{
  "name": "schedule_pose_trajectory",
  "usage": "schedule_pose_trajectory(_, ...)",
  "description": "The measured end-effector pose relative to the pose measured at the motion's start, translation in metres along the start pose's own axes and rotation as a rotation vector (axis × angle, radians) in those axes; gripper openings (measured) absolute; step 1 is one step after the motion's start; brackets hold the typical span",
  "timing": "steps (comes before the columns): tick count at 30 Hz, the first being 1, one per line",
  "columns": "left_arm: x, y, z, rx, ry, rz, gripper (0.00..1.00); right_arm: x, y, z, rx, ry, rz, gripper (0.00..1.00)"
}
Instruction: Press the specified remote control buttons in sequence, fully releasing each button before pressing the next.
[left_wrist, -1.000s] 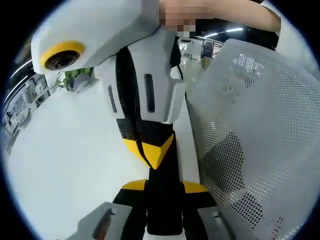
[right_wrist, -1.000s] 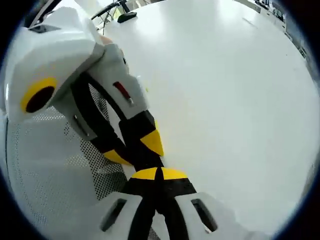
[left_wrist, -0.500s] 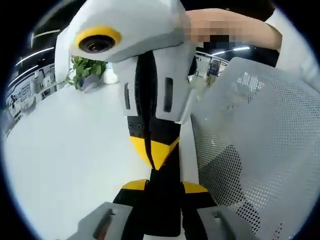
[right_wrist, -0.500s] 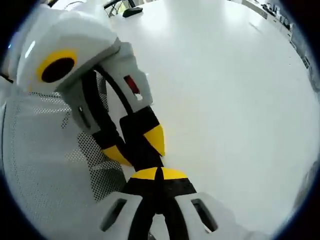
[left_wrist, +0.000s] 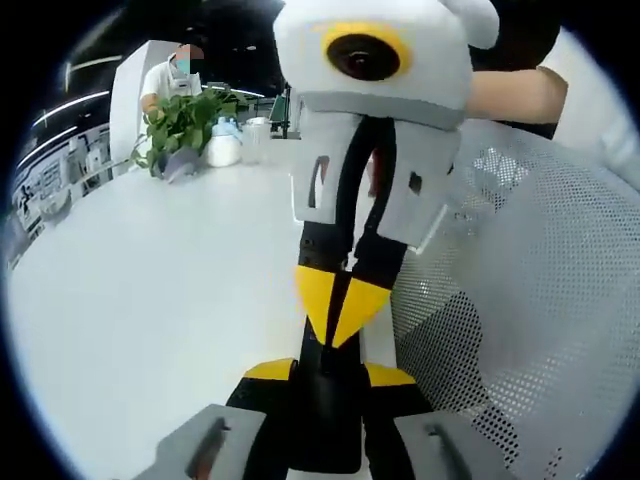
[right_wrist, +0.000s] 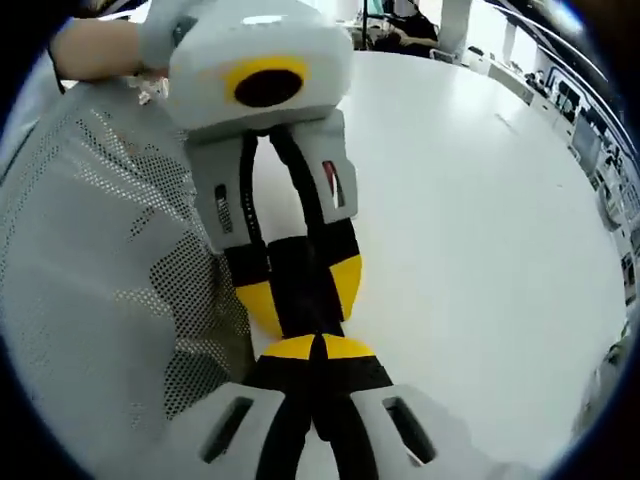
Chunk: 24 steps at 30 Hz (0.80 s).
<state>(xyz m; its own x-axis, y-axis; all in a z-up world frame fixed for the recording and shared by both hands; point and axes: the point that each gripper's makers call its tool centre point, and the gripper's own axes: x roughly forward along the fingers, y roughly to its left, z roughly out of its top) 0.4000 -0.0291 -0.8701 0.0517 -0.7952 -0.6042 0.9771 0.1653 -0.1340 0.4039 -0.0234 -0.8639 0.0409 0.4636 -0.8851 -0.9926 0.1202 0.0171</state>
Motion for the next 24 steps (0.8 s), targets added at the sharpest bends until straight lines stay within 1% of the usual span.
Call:
schedule_pose_trajectory(2, 0.0000, 0.0000, 0.0001, 0.000, 0.000, 0.000, 0.24, 0.0013, 0.0006, 0.0027, 0.001, -0.005, 0.012, 0.00)
schedule_pose_trajectory(3, 0.0000, 0.0000, -0.0002, 0.003, 0.002, 0.000, 0.24, 0.0029, 0.0040, 0.0040, -0.003, -0.004, 0.035, 0.00)
schedule_pose_trajectory(5, 0.0000, -0.0001, -0.0001, 0.000, 0.000, 0.000, 0.24, 0.0025, 0.0015, 0.0041, -0.029, 0.008, 0.031, 0.00)
schedule_pose_trajectory(8, -0.0008, -0.0001, -0.0001, -0.008, -0.011, -0.001, 0.24, 0.0003, -0.0029, -0.0010, -0.074, 0.047, 0.017, 0.00)
schedule_pose_trajectory(11, -0.0004, -0.0002, -0.0002, -0.016, -0.021, -0.004, 0.24, -0.0010, -0.0018, -0.0015, -0.066, 0.038, 0.030, 0.00)
schedule_pose_trajectory(14, -0.0002, -0.0001, -0.0002, -0.014, -0.023, -0.005, 0.24, -0.0001, -0.0003, -0.0005, -0.098, 0.044, 0.022, 0.00)
schedule_pose_trajectory(17, 0.0000, 0.0000, 0.0001, -0.015, -0.028, -0.005, 0.24, -0.0003, -0.0002, 0.0003, -0.100, 0.042, 0.022, 0.00)
schedule_pose_trajectory(18, 0.0000, 0.0000, 0.0001, -0.015, -0.031, -0.004, 0.24, 0.0011, 0.0033, 0.0024, -0.096, 0.027, 0.041, 0.00)
schedule_pose_trajectory(24, -0.0004, -0.0008, 0.0005, -0.004, -0.036, 0.002, 0.24, 0.0028, 0.0019, 0.0018, -0.130, 0.051, 0.021, 0.00)
